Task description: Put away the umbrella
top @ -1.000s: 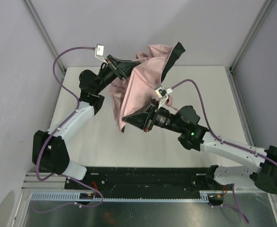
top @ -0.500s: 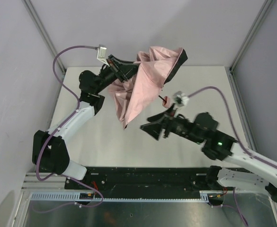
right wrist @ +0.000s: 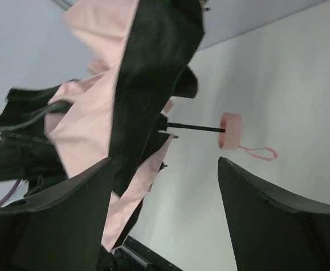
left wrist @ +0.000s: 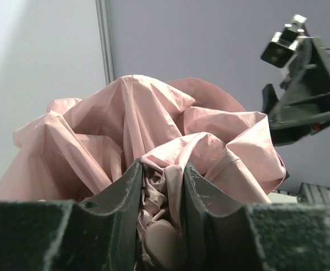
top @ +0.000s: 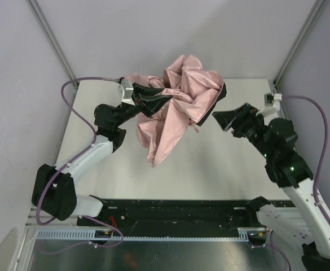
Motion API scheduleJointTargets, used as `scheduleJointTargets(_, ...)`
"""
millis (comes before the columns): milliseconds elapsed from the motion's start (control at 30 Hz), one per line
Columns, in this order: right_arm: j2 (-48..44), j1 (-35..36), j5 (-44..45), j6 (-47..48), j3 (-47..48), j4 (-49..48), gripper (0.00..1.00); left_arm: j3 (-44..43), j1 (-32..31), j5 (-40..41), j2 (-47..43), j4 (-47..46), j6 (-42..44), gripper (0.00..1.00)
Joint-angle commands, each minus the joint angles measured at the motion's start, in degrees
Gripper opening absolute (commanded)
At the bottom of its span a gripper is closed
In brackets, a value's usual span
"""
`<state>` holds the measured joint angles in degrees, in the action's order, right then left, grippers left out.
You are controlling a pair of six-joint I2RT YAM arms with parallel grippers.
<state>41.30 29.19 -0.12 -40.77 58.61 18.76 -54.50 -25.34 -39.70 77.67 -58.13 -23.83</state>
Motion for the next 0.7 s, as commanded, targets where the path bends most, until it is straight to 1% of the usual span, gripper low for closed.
scheduleJointTargets(0,3.8,-7.6,-13.1,-3.4,4.2,0.2,0.77,0.2,-0.5,0.3,-3.1,-6.9,8.0,0.0)
scheduleJointTargets(133,5.0,-11.1,-15.0,-2.7,5.7,0.3,0.75,0.6,-0.6,0.8,-2.7,-6.8,9.3,0.0)
scheduleJointTargets(300,6.0,-11.8,-16.4,-2.0,7.3,-0.9,0.75,0.8,-0.6,1.7,-2.4,-6.1,11.0,0.0)
scheduleJointTargets(400,6.5,-11.8,-15.3,-0.7,8.5,-0.9,0.76,0.9,-0.6,2.9,-2.3,-4.8,12.7,0.0)
scheduleJointTargets(467,7.6,-11.7,-14.2,-0.1,9.4,-0.6,0.7,0.9,-0.6,3.4,-2.3,-4.0,13.6,0.0)
scheduleJointTargets(533,9.3,-11.7,-13.8,-0.1,10.0,-0.5,0.6,0.9,-0.7,3.7,-2.5,-3.5,14.1,0.0)
scheduleJointTargets(567,10.1,-11.7,-13.8,-0.1,10.1,-0.8,0.57,0.8,-0.9,3.8,-2.6,-3.3,14.4,0.0)
scheduleJointTargets(667,12.6,-10.7,-11.9,-0.4,10.5,-2.3,0.55,0.9,-1.3,3.8,-3.0,-2.7,15.2,0.0)
